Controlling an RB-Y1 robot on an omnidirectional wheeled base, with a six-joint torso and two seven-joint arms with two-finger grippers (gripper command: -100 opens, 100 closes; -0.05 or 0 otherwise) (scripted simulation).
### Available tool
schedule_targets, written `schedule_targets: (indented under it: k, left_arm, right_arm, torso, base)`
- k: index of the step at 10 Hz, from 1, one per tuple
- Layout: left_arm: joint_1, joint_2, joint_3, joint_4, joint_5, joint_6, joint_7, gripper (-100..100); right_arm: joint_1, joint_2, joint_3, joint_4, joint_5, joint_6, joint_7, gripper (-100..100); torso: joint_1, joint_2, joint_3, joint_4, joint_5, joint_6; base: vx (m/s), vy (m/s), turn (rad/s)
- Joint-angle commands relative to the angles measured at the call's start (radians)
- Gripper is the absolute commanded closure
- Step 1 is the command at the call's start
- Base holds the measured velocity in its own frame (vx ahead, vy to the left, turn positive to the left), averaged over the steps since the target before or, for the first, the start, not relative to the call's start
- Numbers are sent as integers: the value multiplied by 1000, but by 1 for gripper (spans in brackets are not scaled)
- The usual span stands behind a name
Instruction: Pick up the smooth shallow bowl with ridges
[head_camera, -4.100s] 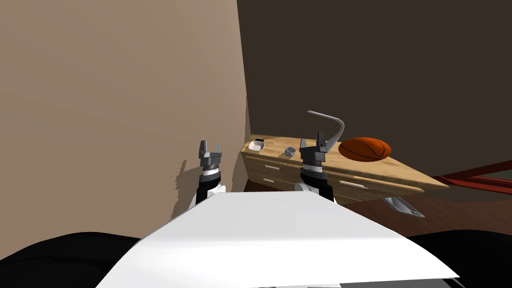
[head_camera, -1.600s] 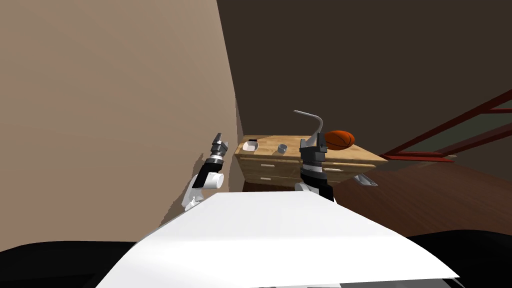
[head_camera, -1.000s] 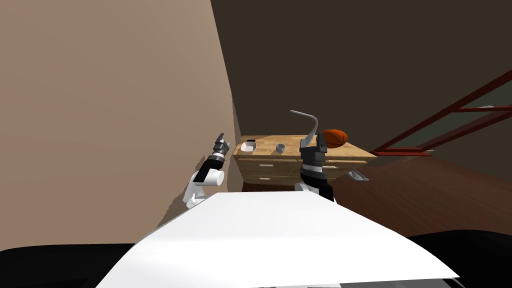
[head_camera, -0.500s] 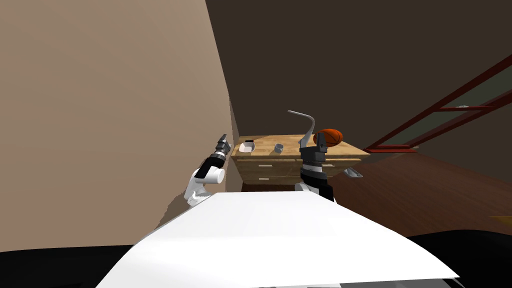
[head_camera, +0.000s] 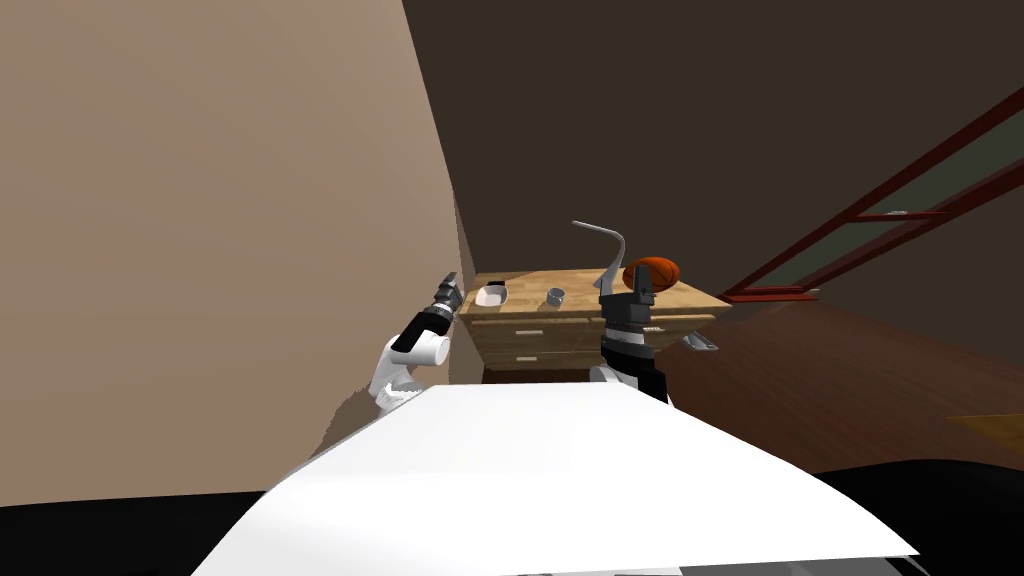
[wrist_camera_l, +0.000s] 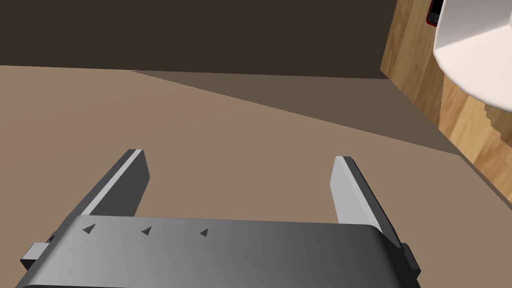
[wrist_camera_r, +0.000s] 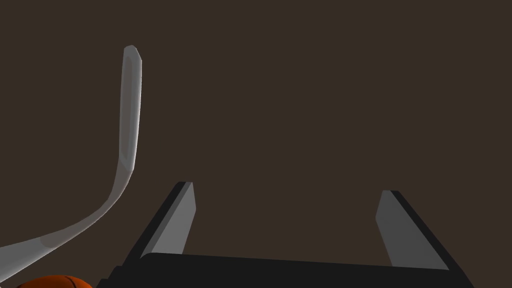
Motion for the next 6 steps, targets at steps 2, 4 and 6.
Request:
schedule_targets:
  k: [2,4,6]
  left_arm:
    - [-23,0,-8,4,-5,77,9,-100]
    - [-23,0,-8,4,-5,112,9,-100]
    - [-34,1,-14,7,-7,170,17,-100]
  right_arm:
    - [0,0,0,0,0,0,0,0]
    - [0,0,0,0,0,0,0,0]
    - [0,0,0,0,0,0,0,0]
  torso:
    - [0,0,0,0,0,0]
    - [0,0,0,0,0,0]
    - [-1,0,0,0,0,0]
  base:
    - [25,0,-60]
    - [19,-2,-11]
    - [25,-4,-58]
